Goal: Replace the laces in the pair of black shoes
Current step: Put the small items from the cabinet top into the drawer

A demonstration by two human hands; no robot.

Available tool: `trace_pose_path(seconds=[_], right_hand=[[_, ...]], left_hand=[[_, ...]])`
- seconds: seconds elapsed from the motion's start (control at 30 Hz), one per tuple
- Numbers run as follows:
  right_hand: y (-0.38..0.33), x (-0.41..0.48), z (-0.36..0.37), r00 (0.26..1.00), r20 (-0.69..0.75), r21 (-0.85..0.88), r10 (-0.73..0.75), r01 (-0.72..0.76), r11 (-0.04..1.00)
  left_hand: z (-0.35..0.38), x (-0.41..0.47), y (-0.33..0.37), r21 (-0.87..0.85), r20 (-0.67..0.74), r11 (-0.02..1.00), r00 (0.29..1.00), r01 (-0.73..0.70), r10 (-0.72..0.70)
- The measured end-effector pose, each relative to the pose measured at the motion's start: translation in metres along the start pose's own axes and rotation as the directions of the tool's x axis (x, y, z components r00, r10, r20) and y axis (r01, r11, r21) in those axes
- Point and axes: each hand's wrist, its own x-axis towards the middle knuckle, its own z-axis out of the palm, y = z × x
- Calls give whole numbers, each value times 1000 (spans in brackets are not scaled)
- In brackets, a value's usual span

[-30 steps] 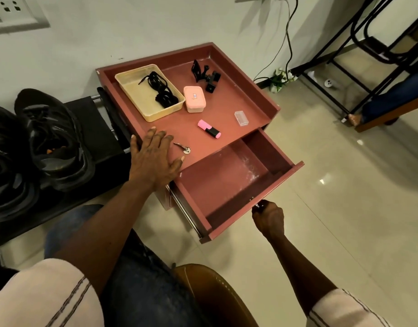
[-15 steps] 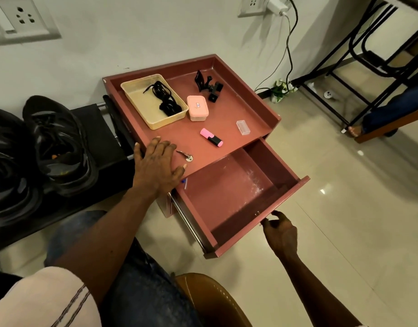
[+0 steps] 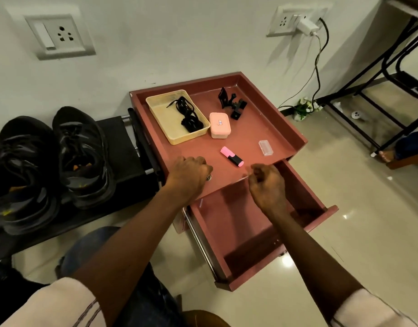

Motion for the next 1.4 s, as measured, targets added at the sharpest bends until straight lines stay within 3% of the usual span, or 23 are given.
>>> trace_pose_path(seconds=[0.2, 0.37, 0.47, 0.57, 0.67, 0.77, 0.9, 0.97, 1.03, 1.13, 1.2, 1.3, 1.4], right_hand=[[-31, 57, 27, 982, 139, -292, -131, 167, 942], [-31, 66, 34, 988, 135, -270, -76, 110, 956], [-31, 62, 31, 987, 157, -179, -20, 48, 983], [-25, 47, 22, 993, 80, 63, 85, -90, 994], [-13, 16, 8, 979, 11, 298, 204, -198, 934], [8, -17, -6, 961, 67, 444, 269, -270, 854], [43, -44, -15, 928, 152, 412, 339, -371, 832], [55, -48, -13, 914, 181, 385, 362, -405, 829], [63, -50, -10, 904, 207, 351, 374, -425, 834], [69, -44, -1, 898, 239, 256, 370, -426, 868], [72, -38, 6, 902, 242, 167, 357, -402, 900], [75, -29, 20, 892, 275, 45, 358, -384, 922], [77, -26, 37, 857, 325, 27, 400, -431, 902]], left_hand=[[8, 12, -1, -85, 15, 996, 1000, 28, -27], [16, 12, 1, -43, 0, 999, 1000, -14, 14], [17, 15, 1, -53, 48, 999, 999, -2, 5], [15, 13, 1, -103, 38, 995, 999, -8, 12], [12, 6, 1, -181, -19, 983, 1000, -8, 5], [4, -3, 4, -312, -76, 950, 996, 13, -38], [-5, -29, 31, -656, -216, 755, 961, -11, -173], [-6, -40, 55, -852, -108, 521, 955, 53, -275], [-1, -45, 75, -941, 43, 306, 946, 147, -321], [13, -47, 92, -956, 201, 132, 913, 261, -354], [25, -46, 97, -920, 257, 192, 898, 340, -358], [44, -39, 97, -684, 232, 603, 906, 411, -354], [58, -34, 95, -509, 214, 775, 927, 374, -308]])
